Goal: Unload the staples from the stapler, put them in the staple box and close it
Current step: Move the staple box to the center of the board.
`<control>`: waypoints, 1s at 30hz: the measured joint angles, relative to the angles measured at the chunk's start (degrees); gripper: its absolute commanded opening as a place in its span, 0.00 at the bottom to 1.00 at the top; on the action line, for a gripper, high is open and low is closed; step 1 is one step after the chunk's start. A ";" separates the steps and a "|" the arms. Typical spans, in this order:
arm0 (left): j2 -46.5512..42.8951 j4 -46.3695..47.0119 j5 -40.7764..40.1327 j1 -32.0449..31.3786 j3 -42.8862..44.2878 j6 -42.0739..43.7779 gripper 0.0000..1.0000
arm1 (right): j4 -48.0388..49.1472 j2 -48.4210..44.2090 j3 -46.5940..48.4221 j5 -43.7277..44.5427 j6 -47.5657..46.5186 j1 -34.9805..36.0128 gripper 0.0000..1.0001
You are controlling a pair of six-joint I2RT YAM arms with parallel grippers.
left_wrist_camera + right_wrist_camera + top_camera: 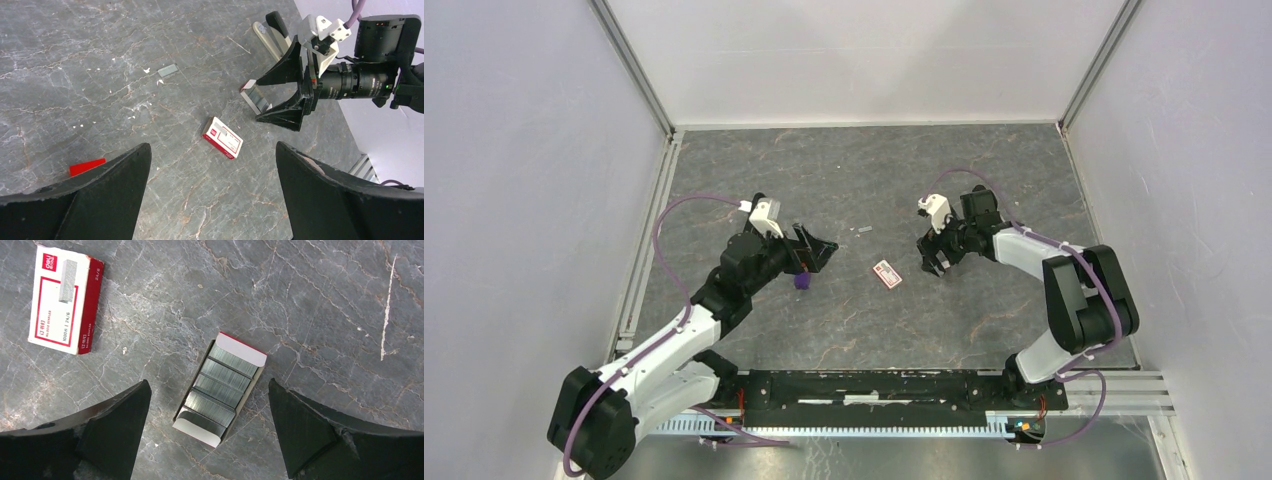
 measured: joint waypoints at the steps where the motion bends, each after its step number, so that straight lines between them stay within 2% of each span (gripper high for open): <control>1: 0.00 -0.15 -0.09 0.00 -0.04 0.00 1.00 | 0.02 0.24 0.02 0.13 -0.02 0.11 0.93; 30: 0.00 -0.50 0.15 0.00 -0.15 0.02 1.00 | -1.75 2.05 1.73 0.00 -1.31 2.38 0.87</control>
